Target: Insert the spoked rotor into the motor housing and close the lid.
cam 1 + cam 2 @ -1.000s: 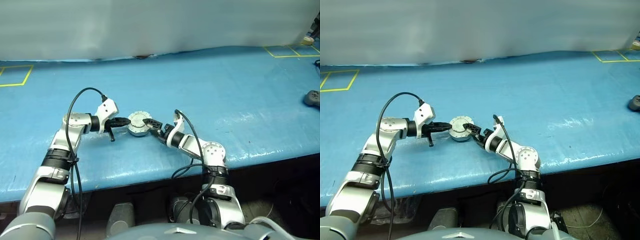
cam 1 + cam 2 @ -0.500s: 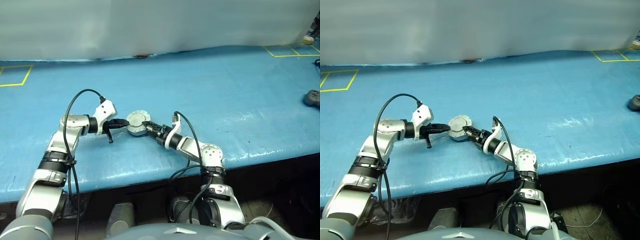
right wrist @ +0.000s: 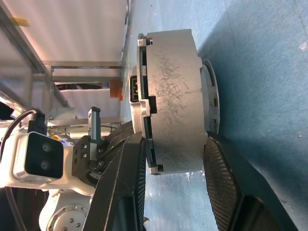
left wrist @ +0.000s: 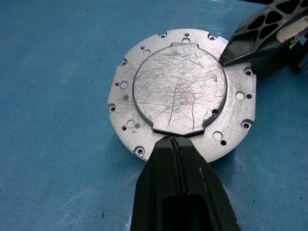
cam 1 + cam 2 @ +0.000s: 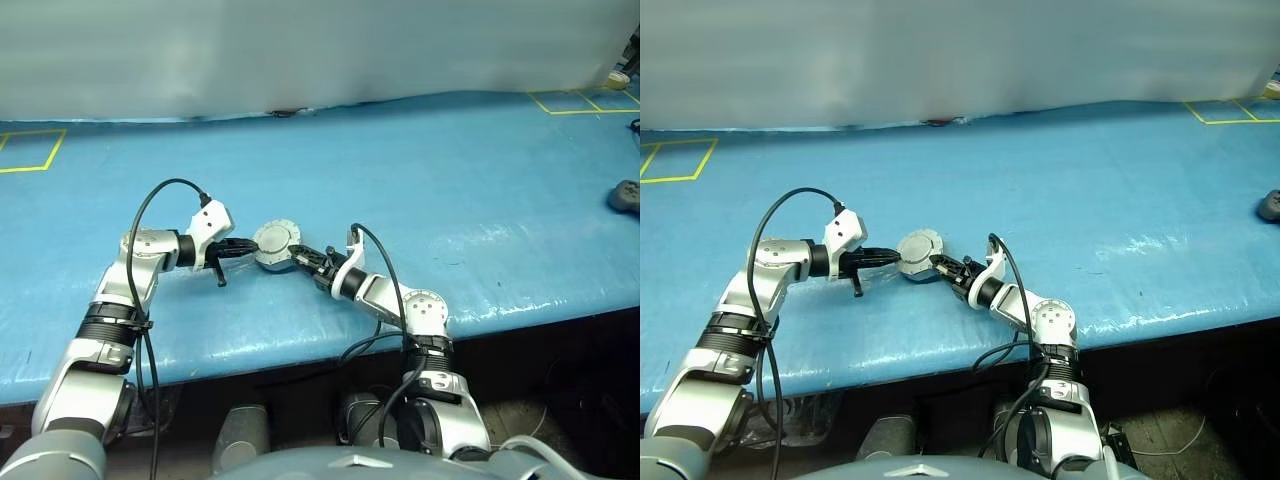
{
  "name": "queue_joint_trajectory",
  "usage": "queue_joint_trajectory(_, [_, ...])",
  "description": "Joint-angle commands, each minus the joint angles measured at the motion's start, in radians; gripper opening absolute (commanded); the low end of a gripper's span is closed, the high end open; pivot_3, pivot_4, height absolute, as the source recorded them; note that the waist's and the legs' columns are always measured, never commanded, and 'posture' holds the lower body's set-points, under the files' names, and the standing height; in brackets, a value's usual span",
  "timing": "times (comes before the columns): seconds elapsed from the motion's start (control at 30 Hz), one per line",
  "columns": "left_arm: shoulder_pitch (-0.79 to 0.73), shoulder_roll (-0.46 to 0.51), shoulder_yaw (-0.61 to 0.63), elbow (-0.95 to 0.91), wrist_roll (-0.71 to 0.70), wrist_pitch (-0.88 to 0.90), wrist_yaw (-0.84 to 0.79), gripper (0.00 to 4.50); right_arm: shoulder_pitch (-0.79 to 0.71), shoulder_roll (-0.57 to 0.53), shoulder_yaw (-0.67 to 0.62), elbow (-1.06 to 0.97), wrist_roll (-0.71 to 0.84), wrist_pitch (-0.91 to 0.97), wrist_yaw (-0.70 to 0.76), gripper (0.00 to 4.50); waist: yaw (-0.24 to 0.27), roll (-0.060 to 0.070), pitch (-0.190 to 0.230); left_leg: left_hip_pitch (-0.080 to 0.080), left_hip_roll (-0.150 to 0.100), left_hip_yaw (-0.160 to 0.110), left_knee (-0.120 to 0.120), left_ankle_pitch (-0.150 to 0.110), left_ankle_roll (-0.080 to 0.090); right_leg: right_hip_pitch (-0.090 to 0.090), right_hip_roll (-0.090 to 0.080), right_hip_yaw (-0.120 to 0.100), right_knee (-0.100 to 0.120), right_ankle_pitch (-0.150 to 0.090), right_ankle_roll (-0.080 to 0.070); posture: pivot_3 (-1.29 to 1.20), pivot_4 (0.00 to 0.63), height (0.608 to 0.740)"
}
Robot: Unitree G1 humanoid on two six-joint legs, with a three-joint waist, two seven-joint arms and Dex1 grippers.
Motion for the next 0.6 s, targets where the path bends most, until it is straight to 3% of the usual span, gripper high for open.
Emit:
queue_joint_trajectory(0.03, [0.016, -0.009, -0.035, 0.006, 0.014, 0.011, -0.008, 0.0, 0.012, 0.065, 0.016, -0.055, 0.036, 0.003, 0.017, 1.35, 0.0, 0.0, 0.0, 0.0, 0.0, 0.0, 0.0, 0.0, 0.0, 0.0, 0.0, 0.0, 0.0, 0.0, 0.0, 0.0, 0.15, 0.74])
queue_joint_trajectory(0.6, [0.003, -0.001, -0.035, 0.024, 0.035, -0.015, 0.004, 0.0, 0.015, 0.051, 0.088, -0.037, -0.058, -0.075, -0.006, 1.35, -0.006, 0.0, 0.0, 0.002, 0.0, 0.0, 0.0, 0.0, 0.0, 0.001, 0.001, 0.0, 0.002, 0.0, 0.0, 0.0, 0.15, 0.74])
